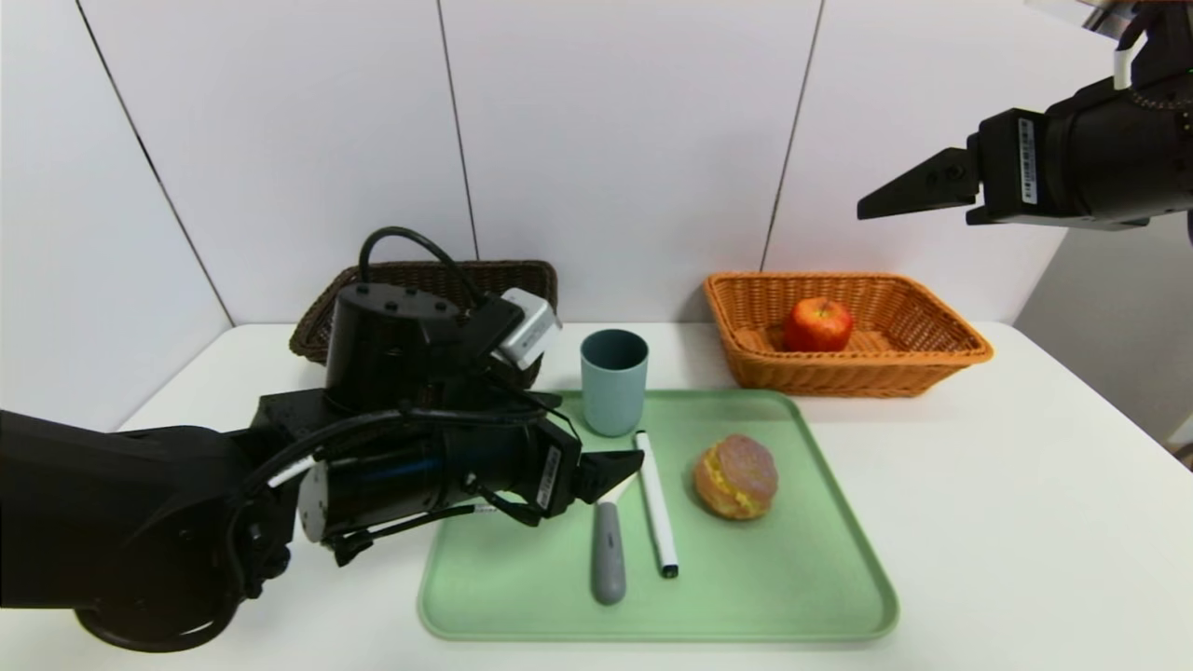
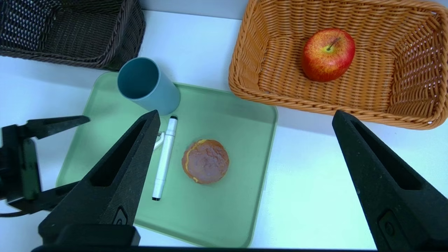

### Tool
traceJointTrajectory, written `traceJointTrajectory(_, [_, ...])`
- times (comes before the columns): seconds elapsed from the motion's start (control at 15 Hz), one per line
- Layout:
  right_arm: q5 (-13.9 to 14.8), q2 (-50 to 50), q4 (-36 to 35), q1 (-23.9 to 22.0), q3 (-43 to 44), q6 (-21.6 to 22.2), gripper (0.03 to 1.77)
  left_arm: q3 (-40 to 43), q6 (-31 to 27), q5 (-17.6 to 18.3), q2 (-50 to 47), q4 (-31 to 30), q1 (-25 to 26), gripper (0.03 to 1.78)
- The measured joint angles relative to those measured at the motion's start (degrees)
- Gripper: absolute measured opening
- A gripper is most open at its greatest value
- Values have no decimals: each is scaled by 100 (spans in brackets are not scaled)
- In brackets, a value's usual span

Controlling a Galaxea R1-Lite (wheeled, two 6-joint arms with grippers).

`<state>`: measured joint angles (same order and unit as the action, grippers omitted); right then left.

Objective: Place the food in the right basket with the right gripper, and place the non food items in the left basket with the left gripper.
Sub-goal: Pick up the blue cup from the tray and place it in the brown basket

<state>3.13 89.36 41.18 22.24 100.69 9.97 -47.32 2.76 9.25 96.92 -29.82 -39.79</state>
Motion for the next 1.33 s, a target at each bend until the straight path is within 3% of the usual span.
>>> traceJointTrajectory(0.4, [4,-30,-2,9,-6,6,169,22,-149,-7,1050,-1312,-21,169])
traceJointTrajectory(0.87, [9,-77,-2,6,-39,6,169,-96,-401,-7,1463,-1373,204,169])
traceJointTrajectory(1.33, [11,-94,-2,4,-50,6,170,-774,-396,-13,1783,-1373,363,169])
